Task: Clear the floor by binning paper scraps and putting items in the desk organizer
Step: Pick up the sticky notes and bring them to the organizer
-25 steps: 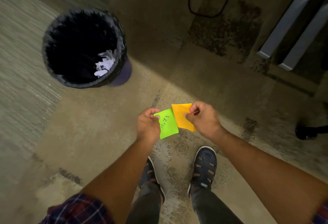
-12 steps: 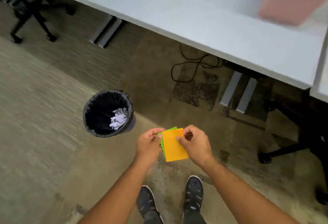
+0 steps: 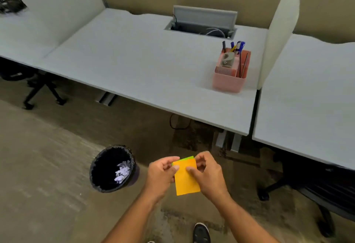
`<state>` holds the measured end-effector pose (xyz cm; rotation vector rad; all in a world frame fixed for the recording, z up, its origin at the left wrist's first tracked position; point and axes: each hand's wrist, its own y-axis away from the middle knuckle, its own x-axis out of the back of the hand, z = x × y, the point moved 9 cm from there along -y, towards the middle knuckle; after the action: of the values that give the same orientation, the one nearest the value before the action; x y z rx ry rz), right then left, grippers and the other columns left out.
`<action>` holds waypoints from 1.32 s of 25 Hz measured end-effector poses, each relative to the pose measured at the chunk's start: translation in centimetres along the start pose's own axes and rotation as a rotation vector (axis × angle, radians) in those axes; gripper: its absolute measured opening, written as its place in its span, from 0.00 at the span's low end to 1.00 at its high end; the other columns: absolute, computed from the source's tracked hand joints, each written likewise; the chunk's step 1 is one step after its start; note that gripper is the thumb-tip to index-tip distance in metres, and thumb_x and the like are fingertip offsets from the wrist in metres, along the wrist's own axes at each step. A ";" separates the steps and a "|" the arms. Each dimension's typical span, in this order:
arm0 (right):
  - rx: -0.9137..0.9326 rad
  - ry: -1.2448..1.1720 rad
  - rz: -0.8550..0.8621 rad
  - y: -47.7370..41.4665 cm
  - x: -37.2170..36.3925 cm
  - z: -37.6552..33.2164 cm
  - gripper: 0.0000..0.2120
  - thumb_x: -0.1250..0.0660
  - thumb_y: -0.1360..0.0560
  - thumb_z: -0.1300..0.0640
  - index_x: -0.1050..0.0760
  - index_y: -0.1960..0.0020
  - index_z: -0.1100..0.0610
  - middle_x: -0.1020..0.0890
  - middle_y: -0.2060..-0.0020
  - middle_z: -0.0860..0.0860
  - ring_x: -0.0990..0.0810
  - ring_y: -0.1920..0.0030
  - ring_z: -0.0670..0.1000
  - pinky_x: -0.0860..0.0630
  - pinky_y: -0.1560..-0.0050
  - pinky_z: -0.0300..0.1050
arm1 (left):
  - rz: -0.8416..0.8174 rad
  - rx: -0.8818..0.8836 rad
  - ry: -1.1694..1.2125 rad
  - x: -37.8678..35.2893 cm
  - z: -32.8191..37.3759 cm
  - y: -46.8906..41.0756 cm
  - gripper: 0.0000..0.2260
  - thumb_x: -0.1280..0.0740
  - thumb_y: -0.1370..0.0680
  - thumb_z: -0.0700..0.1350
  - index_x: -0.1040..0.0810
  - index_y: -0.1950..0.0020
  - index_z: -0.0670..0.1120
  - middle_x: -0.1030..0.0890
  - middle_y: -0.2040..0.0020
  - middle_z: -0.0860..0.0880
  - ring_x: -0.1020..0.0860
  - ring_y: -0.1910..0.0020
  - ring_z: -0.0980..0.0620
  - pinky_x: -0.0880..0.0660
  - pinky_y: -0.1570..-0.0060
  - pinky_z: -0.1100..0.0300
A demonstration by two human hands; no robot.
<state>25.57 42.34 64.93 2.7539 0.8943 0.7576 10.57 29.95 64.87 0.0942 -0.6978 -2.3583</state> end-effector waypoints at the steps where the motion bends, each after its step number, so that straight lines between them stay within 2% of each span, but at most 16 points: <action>1: 0.004 -0.020 0.005 0.3 1.4 -0.9 0.18 0.23 0.29 0.51 0.28 0.46 0.40 0.15 0.61 0.44 0.17 0.58 0.41 0.20 0.57 0.42 | -0.008 -0.016 -0.047 -0.6 1.6 0.5 0.12 0.31 0.19 0.33 0.16 0.37 0.42 0.14 0.54 0.41 0.19 0.59 0.49 0.20 0.59 0.52; 3: 0.032 -0.028 0.001 0.5 3.7 -2.1 0.23 0.23 0.28 0.50 0.27 0.37 0.37 0.14 0.61 0.44 0.16 0.57 0.41 0.20 0.55 0.41 | -0.027 -0.046 -0.122 -1.7 4.3 1.3 0.12 0.31 0.19 0.34 0.15 0.39 0.45 0.13 0.52 0.39 0.19 0.59 0.49 0.19 0.58 0.51; 5: 0.068 0.001 -0.012 0.2 5.4 -3.0 0.18 0.24 0.26 0.49 0.22 0.37 0.42 0.14 0.59 0.43 0.16 0.56 0.40 0.20 0.55 0.38 | -0.063 -0.078 -0.210 -2.7 6.6 1.6 0.12 0.31 0.19 0.36 0.14 0.41 0.49 0.14 0.55 0.44 0.19 0.60 0.52 0.19 0.59 0.52; 7: 0.093 0.042 -0.018 -0.7 6.5 -3.9 0.14 0.26 0.23 0.46 0.19 0.38 0.45 0.15 0.58 0.42 0.17 0.55 0.40 0.22 0.55 0.35 | -0.103 -0.108 -0.299 -3.5 8.5 1.3 0.12 0.31 0.19 0.39 0.14 0.41 0.52 0.16 0.57 0.50 0.20 0.62 0.56 0.22 0.63 0.62; 10: 0.099 0.055 -0.043 -2.5 7.2 -5.0 0.18 0.29 0.22 0.42 0.21 0.34 0.45 0.17 0.55 0.41 0.17 0.53 0.42 0.24 0.55 0.34 | -0.130 -0.128 -0.351 -4.1 10.8 -0.3 0.11 0.32 0.18 0.41 0.14 0.40 0.53 0.15 0.51 0.51 0.18 0.56 0.56 0.22 0.61 0.64; 13: 0.103 0.020 -0.189 -4.5 6.7 -6.2 0.30 0.27 0.26 0.38 0.31 0.26 0.40 0.18 0.50 0.42 0.17 0.50 0.45 0.20 0.53 0.38 | -0.114 -0.131 -0.342 -4.1 13.5 -2.9 0.11 0.33 0.17 0.42 0.15 0.40 0.54 0.15 0.45 0.51 0.17 0.47 0.52 0.21 0.52 0.59; 16: 0.088 -0.009 -0.287 -7.5 6.3 -7.9 0.43 0.23 0.31 0.36 0.37 0.21 0.41 0.16 0.49 0.46 0.15 0.52 0.48 0.17 0.53 0.43 | -0.096 -0.137 -0.312 -3.9 16.5 -6.8 0.12 0.36 0.17 0.41 0.15 0.43 0.54 0.16 0.43 0.51 0.18 0.44 0.50 0.19 0.45 0.50; 19: 0.059 0.039 -0.347 -10.4 5.7 -9.9 0.59 0.19 0.40 0.31 0.48 0.19 0.38 0.17 0.46 0.45 0.15 0.52 0.46 0.19 0.51 0.38 | -0.055 -0.124 -0.286 -4.1 19.3 -10.5 0.11 0.38 0.16 0.44 0.17 0.47 0.57 0.19 0.43 0.56 0.21 0.43 0.53 0.20 0.39 0.48; 21: 0.024 0.090 -0.326 -12.4 5.6 -11.1 0.64 0.19 0.45 0.27 0.54 0.20 0.34 0.19 0.44 0.44 0.16 0.53 0.45 0.22 0.52 0.35 | -0.046 -0.110 -0.272 -4.7 20.8 -12.8 0.10 0.38 0.15 0.45 0.18 0.47 0.58 0.21 0.42 0.57 0.23 0.44 0.55 0.20 0.42 0.50; 23: 0.003 0.115 -0.248 -14.7 6.5 -12.0 0.60 0.22 0.42 0.25 0.54 0.21 0.32 0.21 0.42 0.44 0.16 0.52 0.46 0.24 0.52 0.34 | -0.069 -0.118 -0.297 -5.7 22.4 -15.0 0.10 0.38 0.15 0.47 0.19 0.46 0.58 0.22 0.42 0.57 0.24 0.45 0.56 0.22 0.47 0.54; 25: 0.010 0.122 -0.146 -17.3 8.2 -12.9 0.46 0.29 0.33 0.25 0.46 0.22 0.34 0.21 0.42 0.43 0.16 0.50 0.46 0.21 0.52 0.36 | -0.106 -0.151 -0.344 -7.0 24.3 -17.7 0.10 0.39 0.15 0.46 0.19 0.45 0.58 0.22 0.40 0.55 0.23 0.44 0.53 0.22 0.45 0.52; 27: 0.004 0.119 -0.036 -19.4 10.6 -13.6 0.29 0.34 0.22 0.34 0.34 0.24 0.42 0.19 0.46 0.41 0.15 0.52 0.44 0.18 0.52 0.39 | -0.140 -0.170 -0.399 -8.8 25.9 -19.9 0.11 0.40 0.15 0.45 0.18 0.45 0.57 0.21 0.39 0.54 0.23 0.43 0.51 0.23 0.44 0.52; 29: -0.010 0.130 0.072 -21.0 13.1 -13.7 0.17 0.35 0.18 0.46 0.25 0.30 0.48 0.18 0.52 0.42 0.15 0.56 0.42 0.17 0.55 0.38 | -0.183 -0.191 -0.434 -10.9 27.0 -21.3 0.11 0.39 0.14 0.47 0.19 0.46 0.58 0.21 0.41 0.55 0.23 0.46 0.53 0.25 0.48 0.56; 33: -0.020 0.101 0.184 -25.6 18.4 -13.6 0.11 0.32 0.18 0.56 0.19 0.37 0.53 0.15 0.59 0.46 0.15 0.62 0.45 0.19 0.64 0.35 | -0.274 -0.258 -0.431 -15.7 30.1 -24.5 0.10 0.39 0.15 0.48 0.20 0.47 0.59 0.19 0.43 0.55 0.21 0.49 0.55 0.24 0.56 0.60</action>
<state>18.41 73.63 76.99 2.8296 0.6520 0.9386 1.16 69.03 76.38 -0.4714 -0.5972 -2.7453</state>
